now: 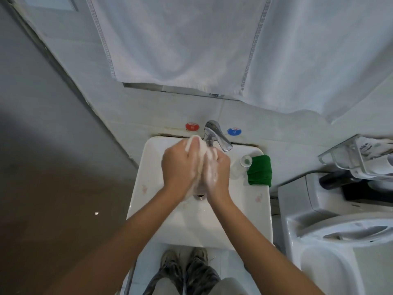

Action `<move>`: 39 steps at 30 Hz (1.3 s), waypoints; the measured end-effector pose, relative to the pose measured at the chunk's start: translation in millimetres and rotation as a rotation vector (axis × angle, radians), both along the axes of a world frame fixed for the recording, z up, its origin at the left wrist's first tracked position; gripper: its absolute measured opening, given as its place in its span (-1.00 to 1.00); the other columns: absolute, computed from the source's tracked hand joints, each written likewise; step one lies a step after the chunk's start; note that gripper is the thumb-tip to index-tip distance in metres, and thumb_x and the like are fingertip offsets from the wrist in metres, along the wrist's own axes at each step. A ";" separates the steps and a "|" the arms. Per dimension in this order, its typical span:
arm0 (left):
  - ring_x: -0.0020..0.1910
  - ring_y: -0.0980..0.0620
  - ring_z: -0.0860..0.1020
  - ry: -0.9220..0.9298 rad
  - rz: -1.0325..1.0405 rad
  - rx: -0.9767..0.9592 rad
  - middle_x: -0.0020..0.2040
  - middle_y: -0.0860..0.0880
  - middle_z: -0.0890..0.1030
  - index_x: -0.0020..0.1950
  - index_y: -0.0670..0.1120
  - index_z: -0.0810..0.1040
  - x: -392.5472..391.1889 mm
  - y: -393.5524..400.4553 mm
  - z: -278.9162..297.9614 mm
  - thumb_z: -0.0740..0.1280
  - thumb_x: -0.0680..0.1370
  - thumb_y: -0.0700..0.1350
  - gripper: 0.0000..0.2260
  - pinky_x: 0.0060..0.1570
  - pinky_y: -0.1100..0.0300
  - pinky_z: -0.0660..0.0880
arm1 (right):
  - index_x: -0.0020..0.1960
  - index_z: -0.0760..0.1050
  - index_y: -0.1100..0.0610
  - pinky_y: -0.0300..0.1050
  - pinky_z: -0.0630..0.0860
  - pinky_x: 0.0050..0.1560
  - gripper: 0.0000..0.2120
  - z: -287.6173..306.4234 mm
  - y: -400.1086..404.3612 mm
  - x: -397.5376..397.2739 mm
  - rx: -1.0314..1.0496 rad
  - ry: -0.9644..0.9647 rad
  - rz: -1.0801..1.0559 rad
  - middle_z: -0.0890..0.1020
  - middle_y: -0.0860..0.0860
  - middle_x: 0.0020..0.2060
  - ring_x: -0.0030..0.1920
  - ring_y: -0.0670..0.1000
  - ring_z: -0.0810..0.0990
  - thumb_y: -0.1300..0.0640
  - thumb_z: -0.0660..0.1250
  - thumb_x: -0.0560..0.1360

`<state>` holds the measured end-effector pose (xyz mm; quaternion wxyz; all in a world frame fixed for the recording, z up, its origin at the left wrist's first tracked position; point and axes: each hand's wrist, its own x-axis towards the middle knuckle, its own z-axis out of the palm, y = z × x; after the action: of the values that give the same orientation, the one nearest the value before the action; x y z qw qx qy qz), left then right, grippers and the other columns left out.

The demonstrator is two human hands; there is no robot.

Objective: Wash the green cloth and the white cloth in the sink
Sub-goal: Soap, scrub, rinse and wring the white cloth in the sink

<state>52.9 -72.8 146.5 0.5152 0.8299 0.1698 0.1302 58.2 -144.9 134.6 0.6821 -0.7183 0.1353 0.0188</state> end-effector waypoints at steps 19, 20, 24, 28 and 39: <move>-0.44 0.06 0.48 0.039 0.052 -0.054 -0.45 0.00 0.49 -0.39 -0.06 0.42 -17.4 -6.3 -10.0 0.21 0.59 0.05 -0.63 -0.37 0.17 0.39 | -0.34 0.41 0.17 -0.10 0.44 -0.33 -0.67 -4.8 4.7 -13.3 -0.064 0.025 -0.040 0.47 0.09 -0.45 -0.39 -0.04 0.46 0.15 0.23 0.60; -0.46 0.08 0.42 0.062 0.084 -0.030 -0.48 0.02 0.44 -0.42 -0.04 0.37 -11.3 2.8 -9.7 0.21 0.60 0.04 -0.61 -0.38 0.18 0.34 | -0.37 0.39 0.12 -0.11 0.43 -0.33 -0.65 -5.5 7.9 -24.7 -0.107 -0.016 0.004 0.46 0.02 -0.47 -0.40 -0.06 0.45 0.14 0.24 0.60; -0.34 0.05 0.54 0.131 0.048 0.010 -0.34 -0.04 0.57 -0.29 -0.08 0.46 -26.7 -7.0 -16.9 0.18 0.60 0.06 -0.67 -0.26 0.19 0.47 | -0.41 0.30 0.08 -0.20 0.31 -0.37 -0.62 -4.0 -0.8 -5.2 -0.088 0.029 0.011 0.37 -0.09 -0.53 -0.47 -0.13 0.33 0.19 0.23 0.57; -0.41 0.10 0.47 0.026 0.028 -0.029 -0.40 -0.02 0.53 -0.34 -0.06 0.42 -25.2 -15.2 -9.2 0.21 0.59 0.05 -0.66 -0.33 0.19 0.41 | -0.37 0.37 0.13 -0.22 0.36 -0.39 -0.64 1.2 -0.7 -6.7 -0.049 0.009 -0.067 0.40 -0.03 -0.48 -0.46 -0.13 0.39 0.19 0.20 0.60; -0.45 0.06 0.40 0.034 0.054 -0.077 -0.50 0.00 0.38 -0.42 0.01 0.31 -5.3 -7.1 3.1 0.21 0.61 0.03 -0.61 -0.34 0.13 0.37 | -0.41 0.27 0.05 -0.30 0.25 -0.44 -0.60 9.8 -2.2 -13.4 -0.097 -0.102 0.028 0.31 -0.11 -0.53 -0.52 -0.17 0.27 0.24 0.23 0.58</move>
<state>47.6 -79.9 149.6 0.5399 0.8068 0.2059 0.1233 44.9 -147.1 144.5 0.6520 -0.7525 0.0913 -0.0147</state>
